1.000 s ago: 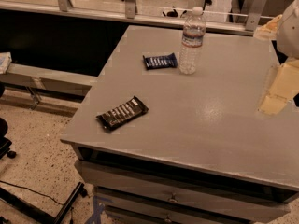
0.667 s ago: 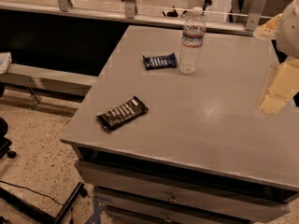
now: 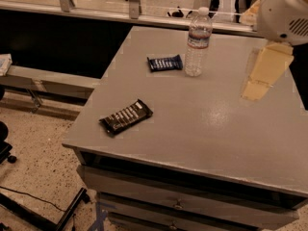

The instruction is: Pick rxbar blueberry

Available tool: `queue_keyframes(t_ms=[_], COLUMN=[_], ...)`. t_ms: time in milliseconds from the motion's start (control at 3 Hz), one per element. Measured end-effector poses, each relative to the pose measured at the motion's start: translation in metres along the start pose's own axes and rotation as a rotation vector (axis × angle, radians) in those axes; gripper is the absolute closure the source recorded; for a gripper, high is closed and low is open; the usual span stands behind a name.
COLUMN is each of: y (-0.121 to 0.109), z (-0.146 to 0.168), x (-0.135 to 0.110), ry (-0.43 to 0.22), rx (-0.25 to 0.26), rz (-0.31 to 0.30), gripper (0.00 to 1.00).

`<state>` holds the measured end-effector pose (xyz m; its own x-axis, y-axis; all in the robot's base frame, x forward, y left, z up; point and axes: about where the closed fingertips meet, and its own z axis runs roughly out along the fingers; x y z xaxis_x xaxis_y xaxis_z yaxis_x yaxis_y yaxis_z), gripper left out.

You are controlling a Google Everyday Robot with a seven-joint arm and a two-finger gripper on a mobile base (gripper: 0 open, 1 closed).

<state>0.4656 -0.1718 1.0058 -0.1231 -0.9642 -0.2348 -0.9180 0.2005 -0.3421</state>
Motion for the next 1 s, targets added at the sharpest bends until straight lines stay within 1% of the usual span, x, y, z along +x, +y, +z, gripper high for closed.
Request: queue_keyframes(t_ms=[667, 1000], y=[-0.025, -0.04], z=[0.013, 0.027], x=[-0.047, -0.067], ry=[-0.017, -0.004], rx=[0.001, 0.001], rz=[-0.052, -0.074], gripper=[0.0, 0.0])
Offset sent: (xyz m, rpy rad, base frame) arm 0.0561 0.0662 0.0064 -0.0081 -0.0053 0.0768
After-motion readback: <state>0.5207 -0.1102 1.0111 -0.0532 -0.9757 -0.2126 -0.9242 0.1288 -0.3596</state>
